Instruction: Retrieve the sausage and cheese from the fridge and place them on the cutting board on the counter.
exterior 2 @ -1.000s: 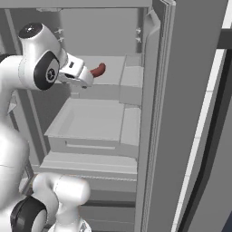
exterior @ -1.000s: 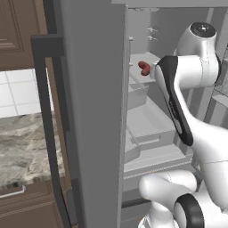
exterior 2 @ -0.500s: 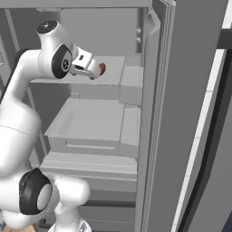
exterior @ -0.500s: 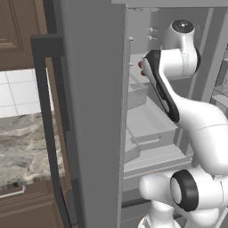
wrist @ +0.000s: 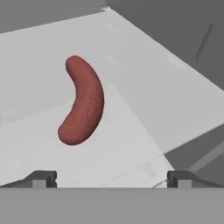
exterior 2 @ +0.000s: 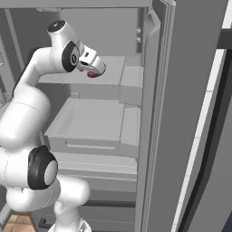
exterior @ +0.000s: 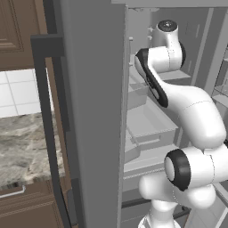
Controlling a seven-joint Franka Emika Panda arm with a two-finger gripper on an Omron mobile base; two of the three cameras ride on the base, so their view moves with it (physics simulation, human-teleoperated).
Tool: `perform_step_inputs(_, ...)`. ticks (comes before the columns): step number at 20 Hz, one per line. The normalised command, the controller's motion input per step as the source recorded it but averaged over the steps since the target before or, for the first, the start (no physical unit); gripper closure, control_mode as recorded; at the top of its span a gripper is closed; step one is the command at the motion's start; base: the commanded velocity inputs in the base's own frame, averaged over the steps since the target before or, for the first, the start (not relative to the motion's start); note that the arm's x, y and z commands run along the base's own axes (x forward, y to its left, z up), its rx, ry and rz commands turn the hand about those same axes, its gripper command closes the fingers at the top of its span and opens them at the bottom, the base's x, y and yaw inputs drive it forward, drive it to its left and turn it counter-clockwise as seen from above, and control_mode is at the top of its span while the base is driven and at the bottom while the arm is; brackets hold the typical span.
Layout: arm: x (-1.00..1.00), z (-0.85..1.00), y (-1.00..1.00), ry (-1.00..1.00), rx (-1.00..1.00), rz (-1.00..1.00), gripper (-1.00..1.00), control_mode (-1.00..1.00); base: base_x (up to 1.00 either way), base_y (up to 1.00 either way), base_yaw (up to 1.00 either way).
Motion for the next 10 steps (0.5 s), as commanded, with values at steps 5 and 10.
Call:
perform_step_inputs(5, 0.62, -0.27, 0.00, 0.00, 0.00, -0.03, -1.00, -1.00, 0.00, 0.00, 0.00)
perform_step_inputs(10, 0.68, -0.11, 0.00, 0.02, 0.00, -0.05, -1.00, -1.00, 0.00, 0.00, 0.00)
